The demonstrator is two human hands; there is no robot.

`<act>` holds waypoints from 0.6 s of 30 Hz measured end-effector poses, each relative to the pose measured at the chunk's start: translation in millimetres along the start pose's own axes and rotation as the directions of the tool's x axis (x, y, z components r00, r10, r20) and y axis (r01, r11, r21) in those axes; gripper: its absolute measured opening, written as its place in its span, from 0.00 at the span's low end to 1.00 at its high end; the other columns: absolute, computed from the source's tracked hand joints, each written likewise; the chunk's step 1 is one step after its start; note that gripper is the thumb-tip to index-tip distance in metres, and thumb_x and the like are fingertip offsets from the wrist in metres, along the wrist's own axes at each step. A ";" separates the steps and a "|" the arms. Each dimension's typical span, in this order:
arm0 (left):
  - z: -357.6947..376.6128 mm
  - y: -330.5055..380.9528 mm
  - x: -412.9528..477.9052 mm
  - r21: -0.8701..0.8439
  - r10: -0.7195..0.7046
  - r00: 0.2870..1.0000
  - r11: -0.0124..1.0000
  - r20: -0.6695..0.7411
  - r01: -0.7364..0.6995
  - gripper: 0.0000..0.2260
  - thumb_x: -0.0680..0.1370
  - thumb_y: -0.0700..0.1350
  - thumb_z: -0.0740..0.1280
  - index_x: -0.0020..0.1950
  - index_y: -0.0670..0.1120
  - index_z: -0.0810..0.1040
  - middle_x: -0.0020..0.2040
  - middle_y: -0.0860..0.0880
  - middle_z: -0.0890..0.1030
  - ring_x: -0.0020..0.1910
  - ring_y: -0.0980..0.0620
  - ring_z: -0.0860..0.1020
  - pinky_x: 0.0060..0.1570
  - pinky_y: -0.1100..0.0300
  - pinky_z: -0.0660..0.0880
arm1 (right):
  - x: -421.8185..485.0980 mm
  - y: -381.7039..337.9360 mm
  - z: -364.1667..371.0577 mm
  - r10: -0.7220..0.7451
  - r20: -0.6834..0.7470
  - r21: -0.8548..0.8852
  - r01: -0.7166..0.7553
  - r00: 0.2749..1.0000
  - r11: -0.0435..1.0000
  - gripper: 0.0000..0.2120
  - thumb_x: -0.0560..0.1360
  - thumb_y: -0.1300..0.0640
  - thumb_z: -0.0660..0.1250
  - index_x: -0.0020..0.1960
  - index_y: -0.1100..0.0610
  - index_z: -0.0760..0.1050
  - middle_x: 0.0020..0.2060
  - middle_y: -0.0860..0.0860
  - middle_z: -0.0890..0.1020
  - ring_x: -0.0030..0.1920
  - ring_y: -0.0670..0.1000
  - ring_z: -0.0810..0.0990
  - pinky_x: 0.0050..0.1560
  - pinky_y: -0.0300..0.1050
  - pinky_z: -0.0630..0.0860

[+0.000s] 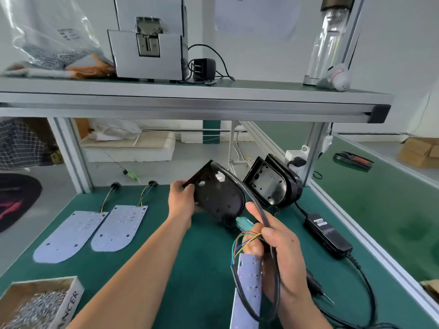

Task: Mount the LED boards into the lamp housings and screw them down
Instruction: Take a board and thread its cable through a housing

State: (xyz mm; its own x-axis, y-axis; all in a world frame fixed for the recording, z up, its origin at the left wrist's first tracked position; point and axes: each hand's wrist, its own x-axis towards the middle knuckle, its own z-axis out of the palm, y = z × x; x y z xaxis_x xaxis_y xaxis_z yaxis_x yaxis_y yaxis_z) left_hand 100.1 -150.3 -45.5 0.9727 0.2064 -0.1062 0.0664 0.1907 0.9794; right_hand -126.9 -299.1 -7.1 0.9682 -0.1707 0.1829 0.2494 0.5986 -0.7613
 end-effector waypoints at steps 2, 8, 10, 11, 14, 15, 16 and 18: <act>-17.9 2.2 -12.6 -0.033 0.001 1.000 0.999 -0.005 -0.001 0.07 0.81 0.44 0.65 0.58 0.50 0.76 0.57 0.41 0.83 0.51 0.42 0.86 0.43 0.42 0.87 | -1.4 -0.8 3.4 0.032 0.033 0.033 -0.033 0.999 0.999 0.22 0.73 0.62 0.63 0.65 0.61 0.84 0.28 0.55 0.70 0.29 0.51 0.70 0.34 0.42 0.71; -60.1 7.2 -42.1 -0.075 -0.002 0.992 0.997 -0.126 -0.008 0.04 0.86 0.47 0.63 0.59 0.54 0.76 0.55 0.48 0.82 0.51 0.47 0.83 0.45 0.46 0.87 | -7.6 -10.1 11.9 0.065 0.147 0.096 -0.080 0.987 0.992 0.24 0.70 0.57 0.69 0.65 0.60 0.84 0.28 0.53 0.70 0.29 0.49 0.69 0.32 0.40 0.72; -75.0 7.4 -49.9 -0.034 0.028 0.975 0.999 -0.223 -0.036 0.06 0.87 0.51 0.62 0.61 0.54 0.75 0.53 0.49 0.80 0.49 0.47 0.80 0.52 0.45 0.83 | -9.7 -12.3 15.3 0.056 0.151 0.085 -0.069 0.987 0.994 0.23 0.71 0.59 0.67 0.65 0.60 0.84 0.28 0.54 0.70 0.30 0.50 0.69 0.33 0.41 0.71; -82.2 7.2 -53.6 -0.025 0.044 0.962 0.998 -0.268 -0.053 0.07 0.87 0.52 0.61 0.62 0.54 0.75 0.52 0.49 0.79 0.49 0.47 0.78 0.53 0.46 0.80 | -10.8 -12.2 17.5 0.058 0.137 0.073 -0.068 0.989 0.995 0.23 0.71 0.61 0.66 0.64 0.60 0.85 0.28 0.54 0.70 0.30 0.51 0.68 0.33 0.42 0.70; -101.8 5.8 -62.8 -0.033 0.094 0.929 0.993 -0.358 -0.114 0.07 0.88 0.53 0.60 0.63 0.53 0.73 0.53 0.51 0.78 0.47 0.51 0.75 0.50 0.54 0.74 | -15.8 -10.6 24.6 0.071 0.095 0.000 -0.071 0.993 0.997 0.23 0.70 0.62 0.62 0.62 0.59 0.86 0.29 0.54 0.69 0.32 0.52 0.66 0.35 0.44 0.67; -106.7 6.1 -65.3 -0.038 0.097 0.924 0.992 -0.370 -0.120 0.06 0.88 0.52 0.59 0.63 0.53 0.72 0.54 0.50 0.77 0.47 0.51 0.75 0.49 0.54 0.73 | -17.3 -9.8 26.5 0.075 0.096 -0.013 -0.075 0.993 0.997 0.24 0.70 0.62 0.62 0.62 0.59 0.86 0.29 0.54 0.69 0.32 0.53 0.65 0.35 0.45 0.66; -110.4 6.9 -67.5 -0.044 0.090 0.923 0.992 -0.373 -0.115 0.07 0.88 0.52 0.58 0.63 0.53 0.72 0.53 0.49 0.77 0.46 0.49 0.74 0.49 0.53 0.72 | -18.5 -10.0 27.7 0.084 0.107 -0.019 -0.083 0.991 0.996 0.24 0.70 0.62 0.62 0.62 0.59 0.86 0.29 0.54 0.68 0.32 0.53 0.65 0.34 0.44 0.67; -115.3 6.6 -70.8 -0.033 0.054 0.934 0.997 -0.354 -0.070 0.09 0.88 0.51 0.57 0.64 0.50 0.74 0.52 0.48 0.75 0.45 0.48 0.72 0.47 0.53 0.70 | -21.0 -11.1 28.1 0.115 0.150 -0.018 -0.113 0.982 0.993 0.24 0.71 0.62 0.61 0.62 0.60 0.86 0.27 0.54 0.67 0.31 0.52 0.65 0.32 0.43 0.69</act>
State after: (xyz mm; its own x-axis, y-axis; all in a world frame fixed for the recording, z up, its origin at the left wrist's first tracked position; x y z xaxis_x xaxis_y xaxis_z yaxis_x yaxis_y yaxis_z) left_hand 6.0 -53.0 -51.3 0.8332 0.5425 -0.1070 -0.0095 0.2075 0.9782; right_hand -149.4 -280.1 15.0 0.9824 0.0183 0.1858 0.1378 0.5997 -0.7882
